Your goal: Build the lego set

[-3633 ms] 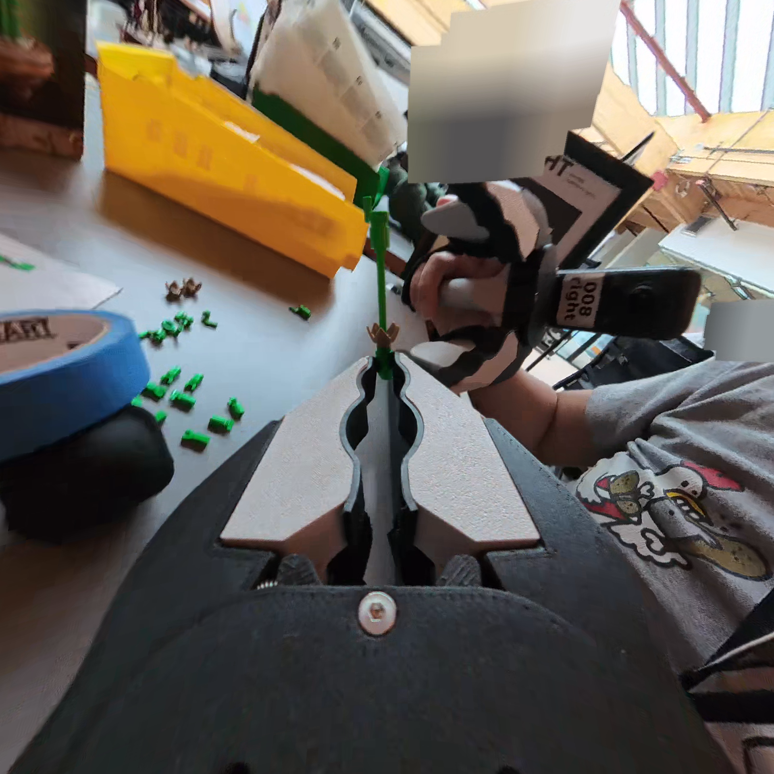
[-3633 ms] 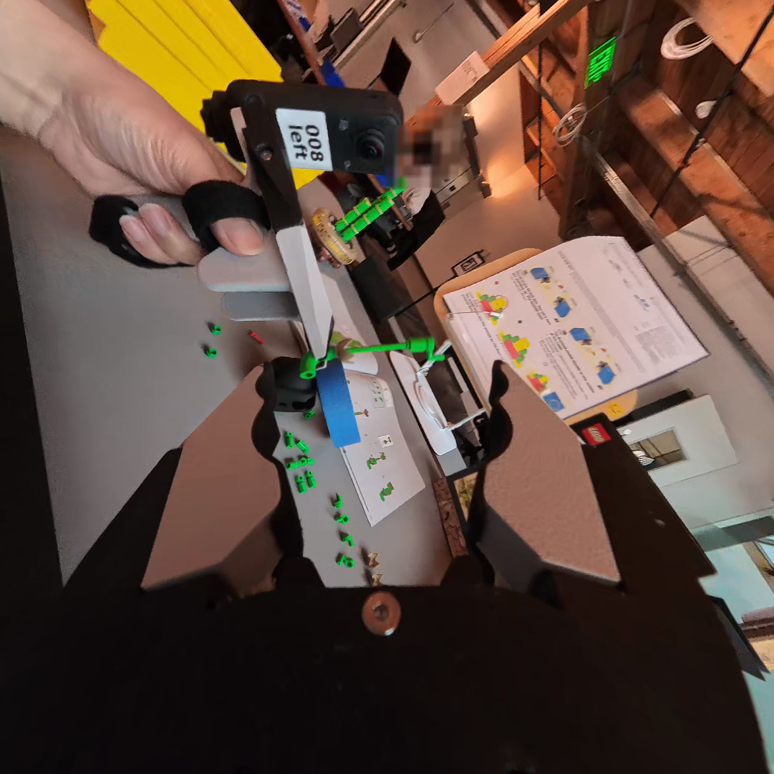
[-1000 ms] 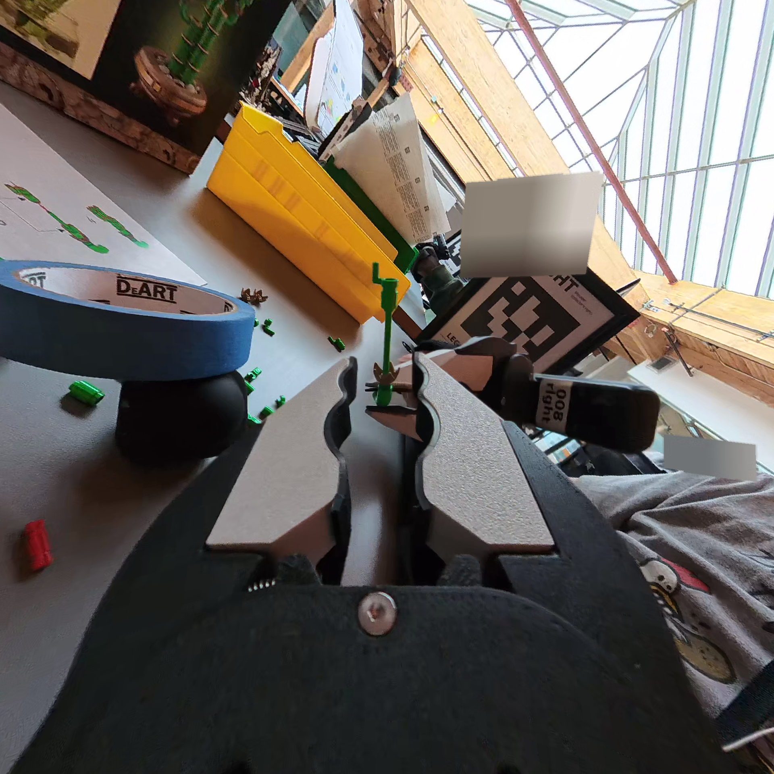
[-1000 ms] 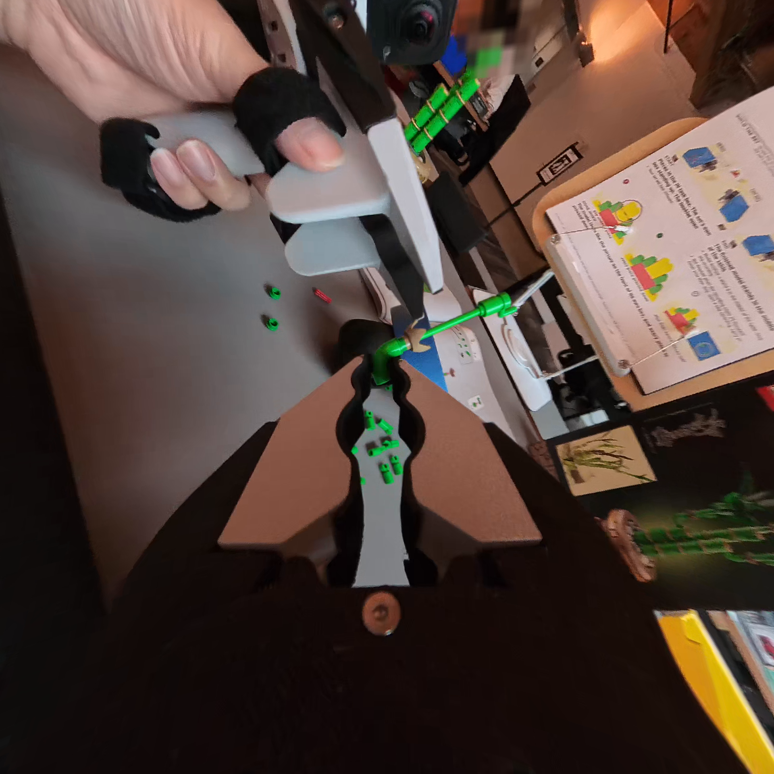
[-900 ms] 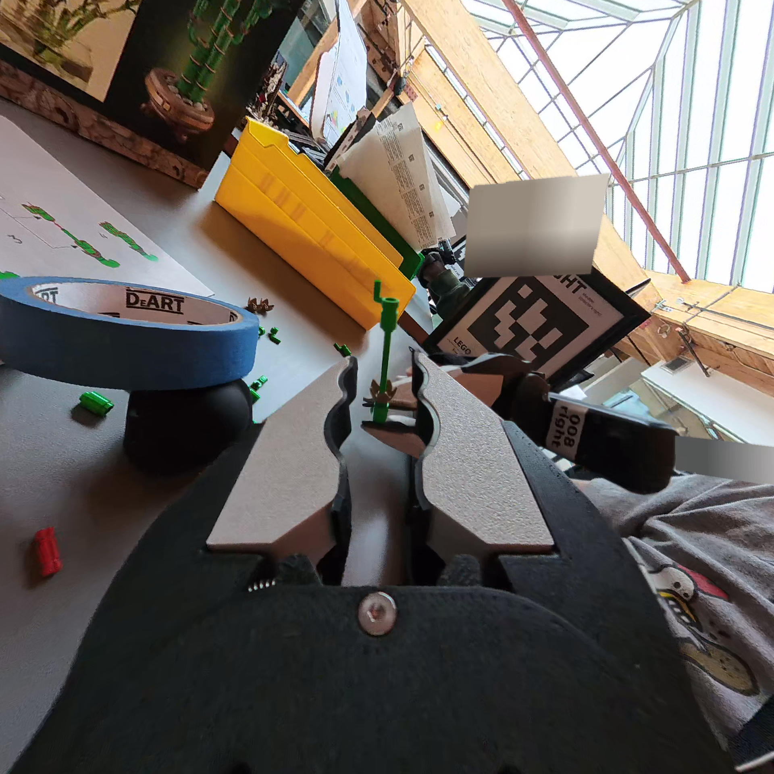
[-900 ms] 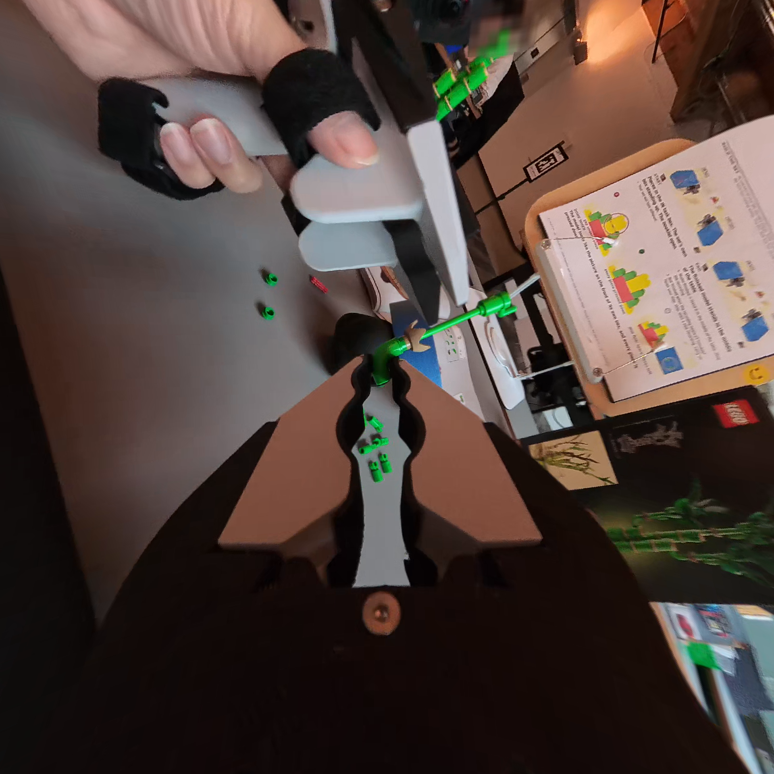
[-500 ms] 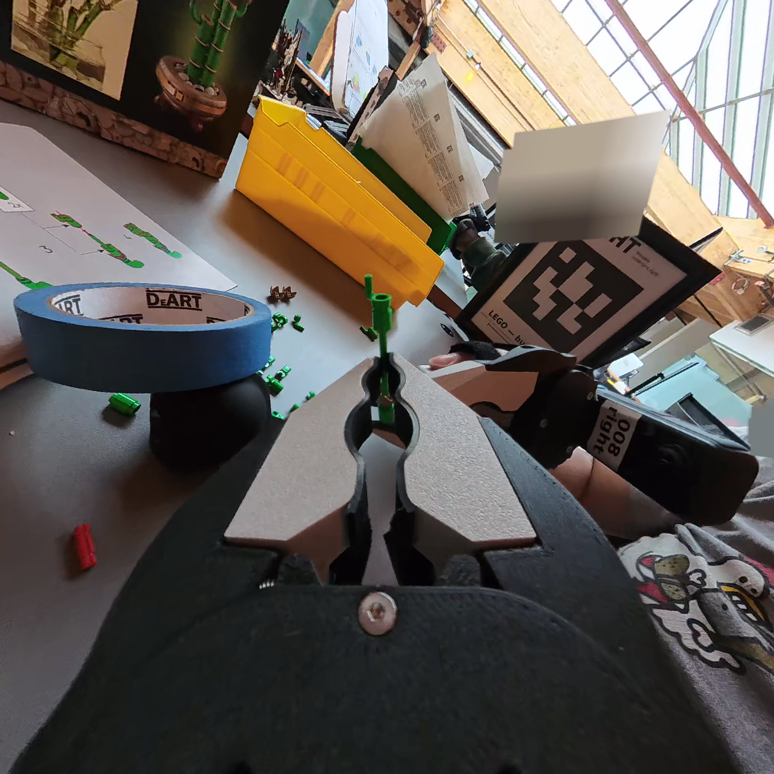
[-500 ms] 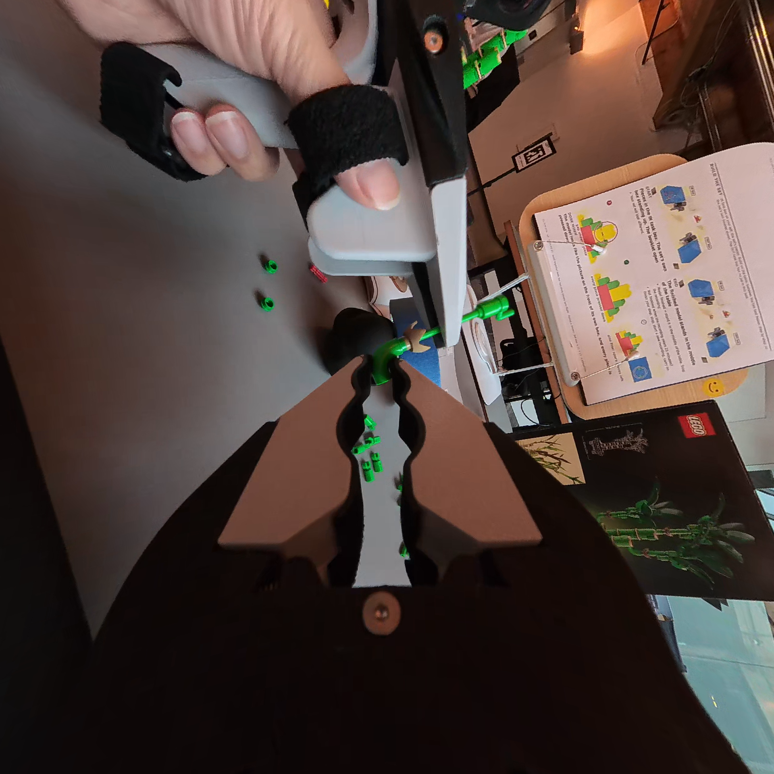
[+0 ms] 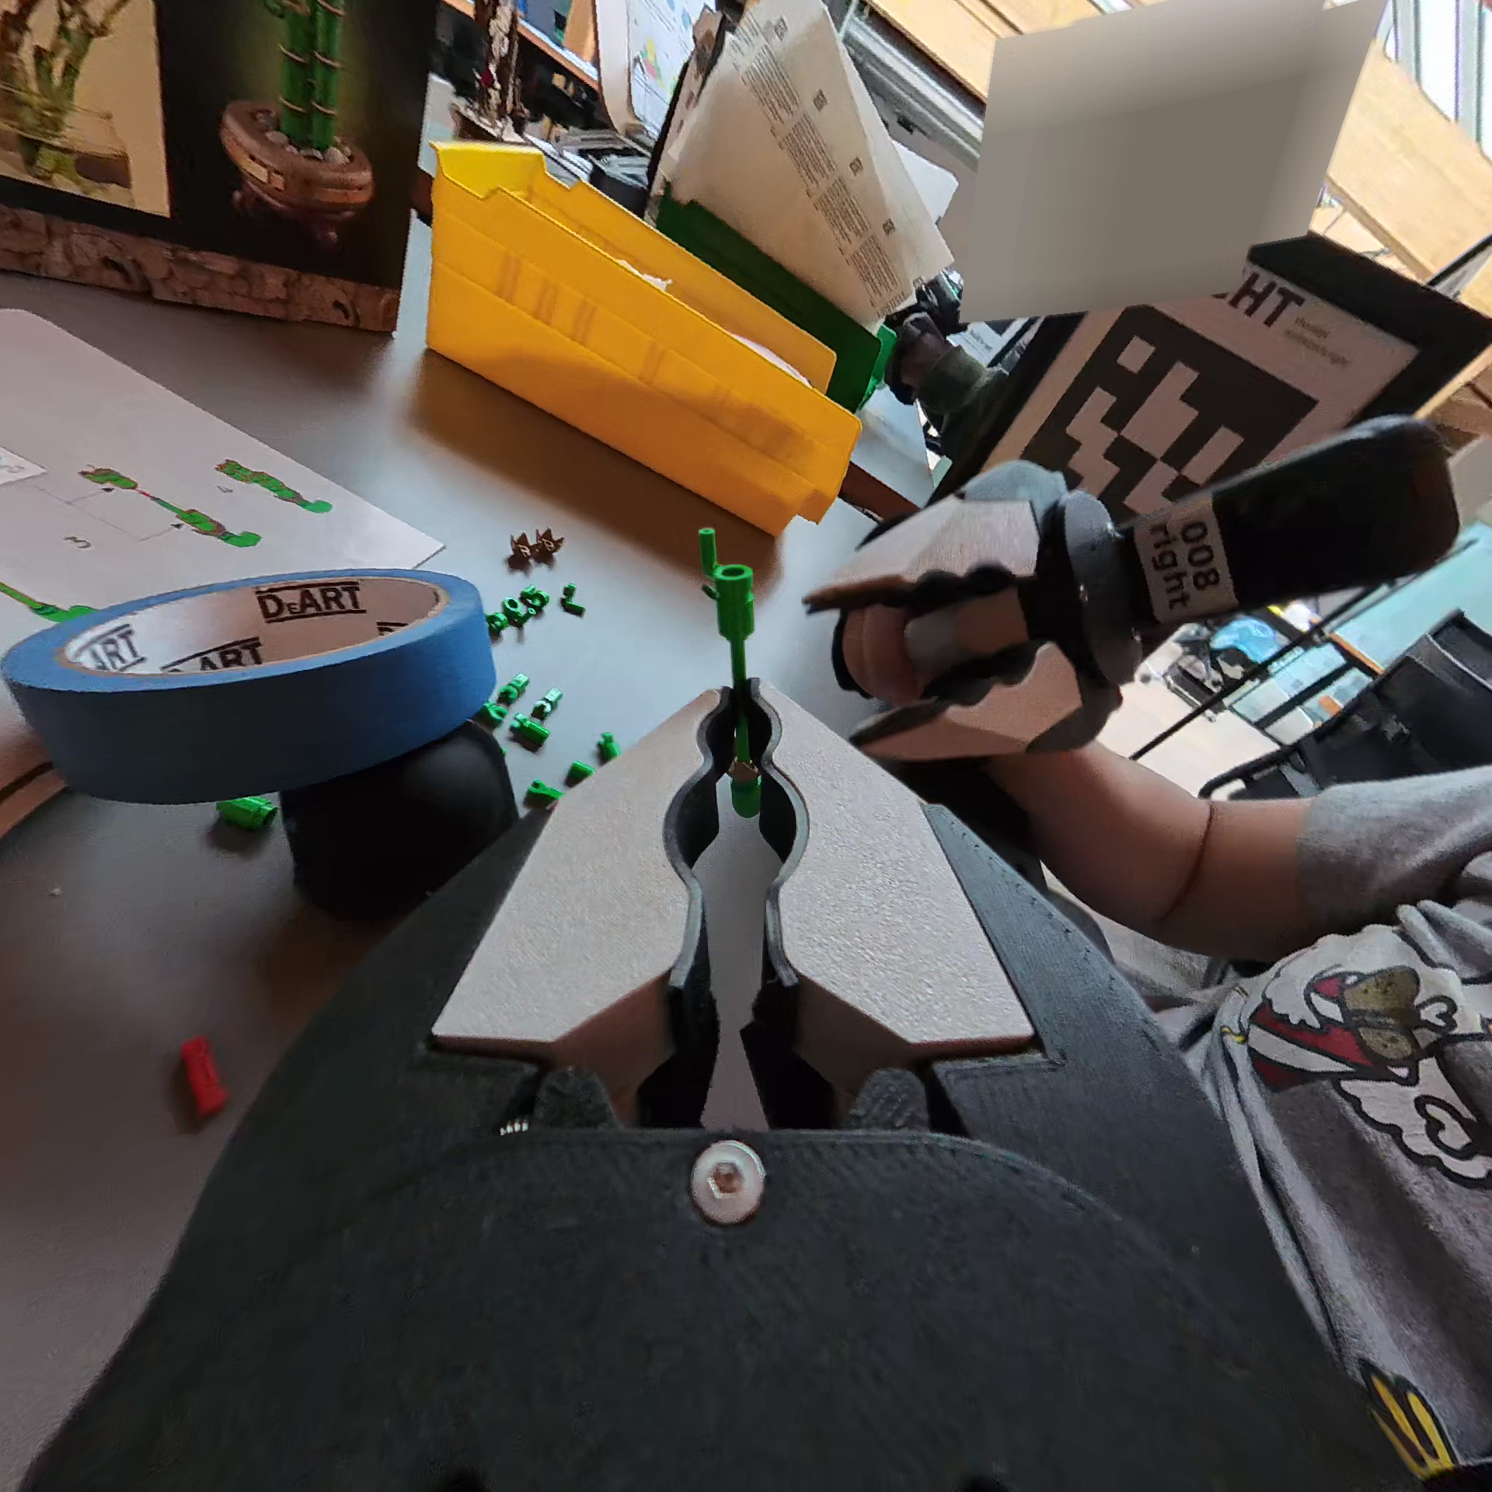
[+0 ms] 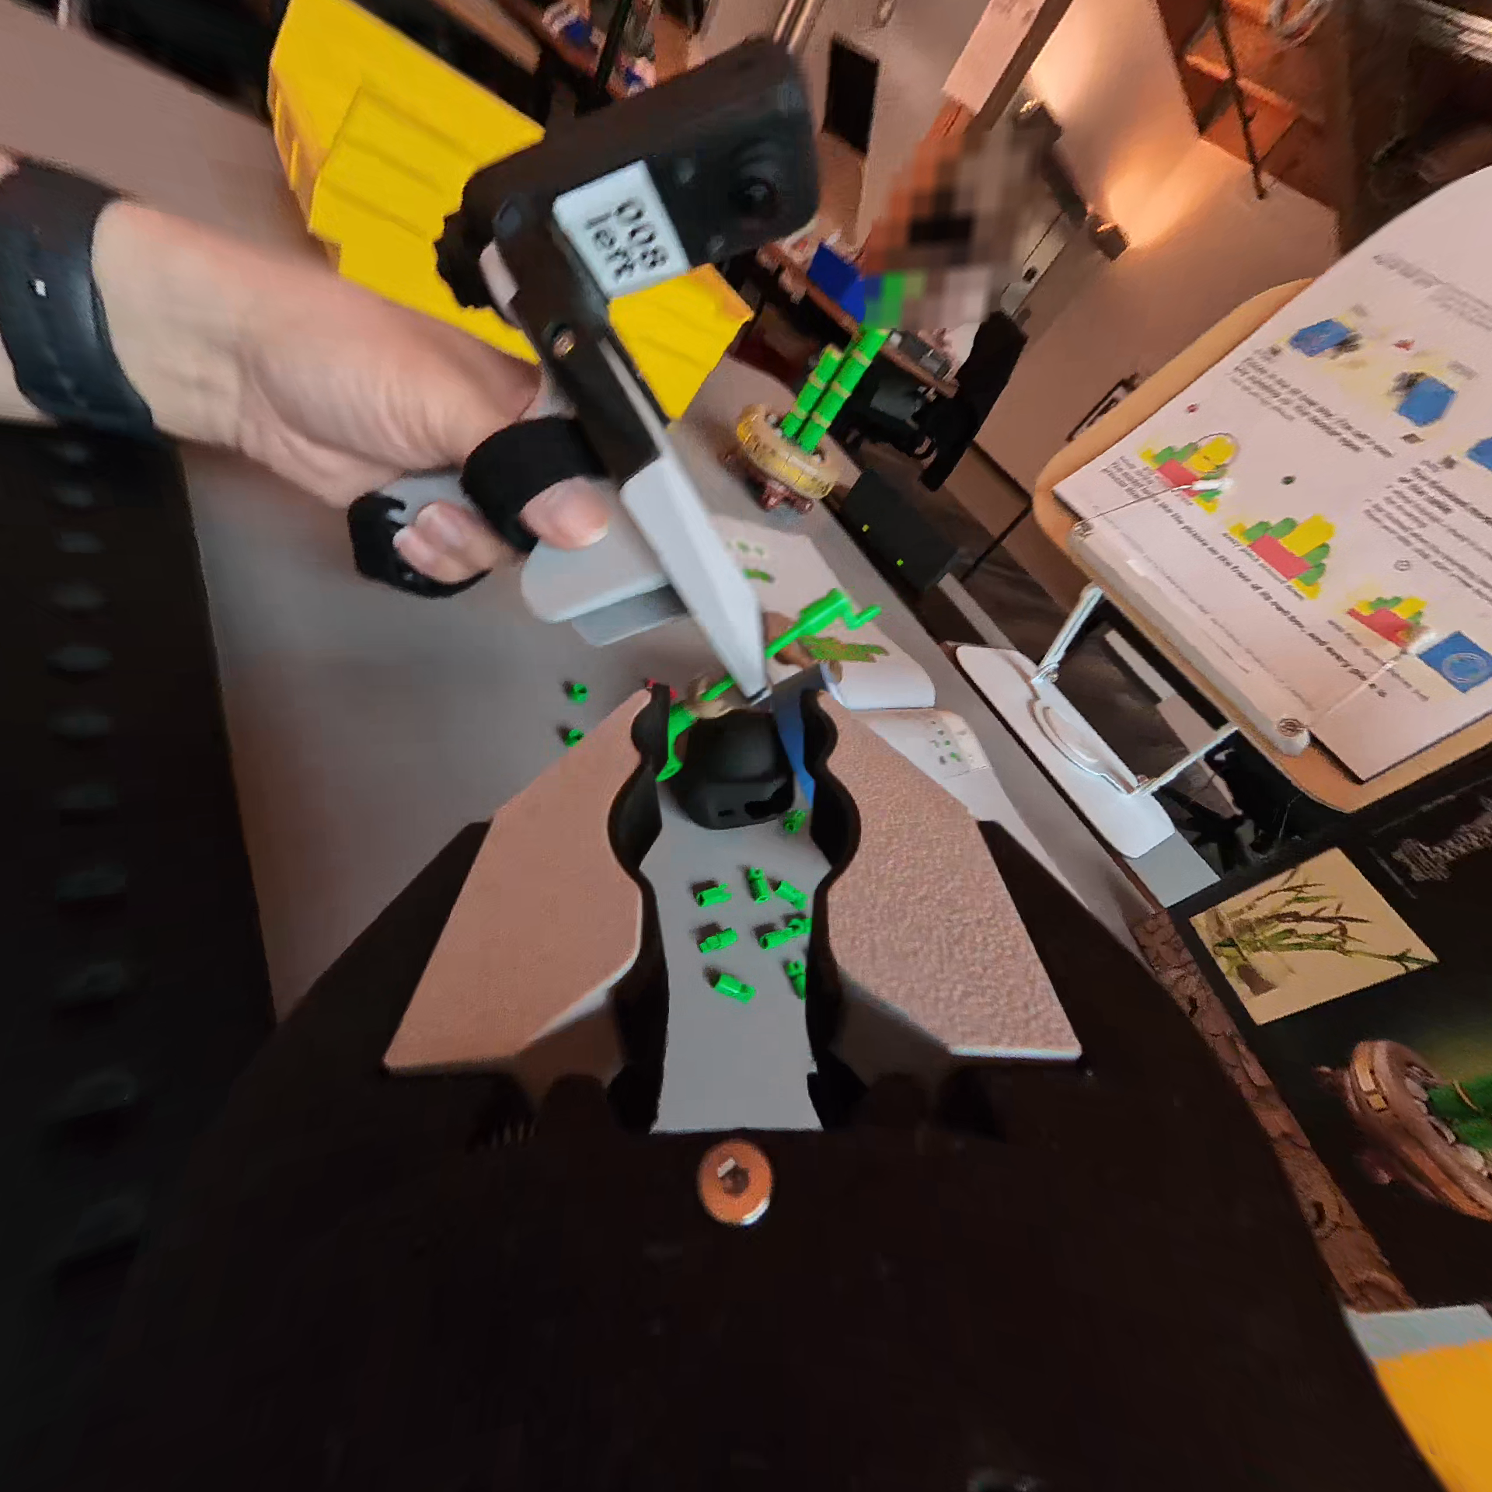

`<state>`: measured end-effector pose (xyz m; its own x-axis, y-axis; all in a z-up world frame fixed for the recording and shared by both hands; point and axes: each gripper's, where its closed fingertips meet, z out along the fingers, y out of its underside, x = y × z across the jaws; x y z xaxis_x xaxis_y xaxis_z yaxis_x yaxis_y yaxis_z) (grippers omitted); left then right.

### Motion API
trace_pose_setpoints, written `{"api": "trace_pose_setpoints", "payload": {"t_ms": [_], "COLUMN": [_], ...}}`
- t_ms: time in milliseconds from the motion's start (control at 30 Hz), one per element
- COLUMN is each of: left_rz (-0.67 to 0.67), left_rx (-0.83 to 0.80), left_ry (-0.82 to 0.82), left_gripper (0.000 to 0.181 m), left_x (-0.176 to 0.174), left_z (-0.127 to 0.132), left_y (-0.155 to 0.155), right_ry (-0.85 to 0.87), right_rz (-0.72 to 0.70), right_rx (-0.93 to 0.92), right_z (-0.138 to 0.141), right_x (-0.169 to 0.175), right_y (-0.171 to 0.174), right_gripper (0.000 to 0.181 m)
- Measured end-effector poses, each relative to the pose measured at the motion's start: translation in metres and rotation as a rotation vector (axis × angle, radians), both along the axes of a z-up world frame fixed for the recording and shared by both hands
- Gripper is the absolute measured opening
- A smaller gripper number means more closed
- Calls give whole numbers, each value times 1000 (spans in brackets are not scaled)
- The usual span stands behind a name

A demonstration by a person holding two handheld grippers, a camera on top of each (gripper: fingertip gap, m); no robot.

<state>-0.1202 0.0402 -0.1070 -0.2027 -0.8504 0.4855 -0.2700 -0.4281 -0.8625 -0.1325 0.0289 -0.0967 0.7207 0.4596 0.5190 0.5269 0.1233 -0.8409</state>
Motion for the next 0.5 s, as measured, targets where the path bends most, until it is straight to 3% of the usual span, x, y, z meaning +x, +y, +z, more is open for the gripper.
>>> {"api": "trace_pose_setpoints", "payload": {"t_ms": [100,233,300,400,500], "left_rz": [-85,-109,-129,-139,-151], "left_rx": [-51,-113,-124,-100,-97], "left_ry": [10,25,63,136,165], "left_gripper": [0,0,0,0,0], "left_x": [1,-1,0,1,1], "left_z": [-2,-4,-10,-24,-29], "left_y": [-14,-16,-19,-23,-25], "right_ry": [2,-158,-243,-405,-430], "right_rz": [51,96,78,59,88], "right_rx": [65,66,76,94,55], "right_z": [11,-9,-15,-25,-34], "right_x": [2,-11,-14,-15,-21], "right_y": [-9,-12,-7,0,2], "right_gripper": [46,89,101,102,97]}}
